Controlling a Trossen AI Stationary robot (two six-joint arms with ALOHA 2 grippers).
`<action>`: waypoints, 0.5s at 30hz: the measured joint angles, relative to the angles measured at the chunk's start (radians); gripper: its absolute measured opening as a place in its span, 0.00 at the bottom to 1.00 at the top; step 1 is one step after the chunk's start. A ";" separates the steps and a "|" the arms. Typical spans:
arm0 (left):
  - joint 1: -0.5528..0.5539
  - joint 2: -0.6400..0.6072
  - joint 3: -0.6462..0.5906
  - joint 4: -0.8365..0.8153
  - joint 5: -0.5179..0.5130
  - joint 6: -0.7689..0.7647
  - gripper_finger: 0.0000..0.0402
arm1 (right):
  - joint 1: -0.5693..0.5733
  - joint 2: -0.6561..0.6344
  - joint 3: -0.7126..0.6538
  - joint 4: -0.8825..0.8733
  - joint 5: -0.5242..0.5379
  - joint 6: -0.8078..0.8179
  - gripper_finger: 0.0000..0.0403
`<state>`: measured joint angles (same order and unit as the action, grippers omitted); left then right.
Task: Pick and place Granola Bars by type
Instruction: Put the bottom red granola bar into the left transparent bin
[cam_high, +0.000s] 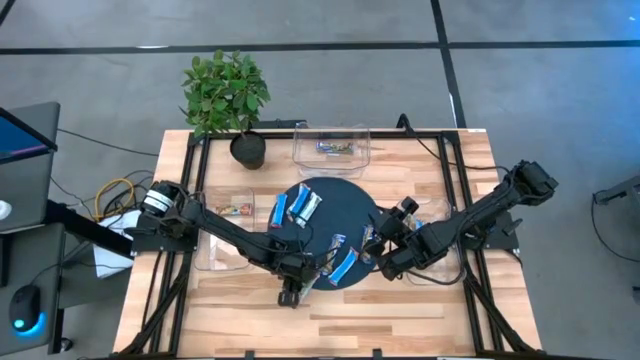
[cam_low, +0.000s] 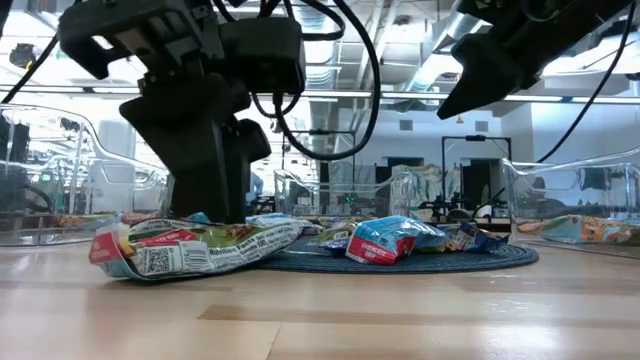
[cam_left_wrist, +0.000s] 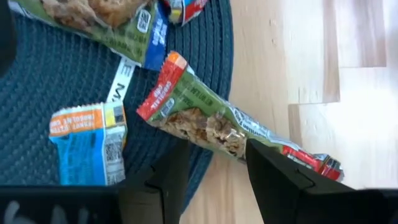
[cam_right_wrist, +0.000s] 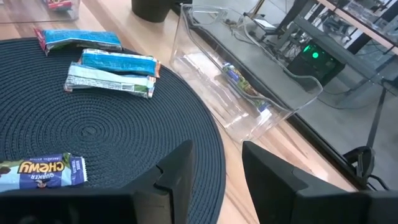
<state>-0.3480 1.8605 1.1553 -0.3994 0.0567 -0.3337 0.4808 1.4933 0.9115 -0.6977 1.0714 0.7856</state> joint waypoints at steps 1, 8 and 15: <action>0.001 0.000 0.000 0.005 0.006 0.004 0.38 | 0.000 0.000 0.000 0.000 0.000 0.000 0.33; 0.011 -0.001 0.000 0.017 0.037 0.008 0.38 | 0.000 0.000 0.000 0.000 -0.001 0.000 0.33; 0.012 0.007 0.000 0.041 0.010 0.019 0.38 | 0.000 0.000 0.000 0.000 -0.001 0.000 0.33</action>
<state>-0.3359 1.8673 1.1553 -0.3588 0.0663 -0.3147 0.4808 1.4933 0.9115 -0.6975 1.0702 0.7860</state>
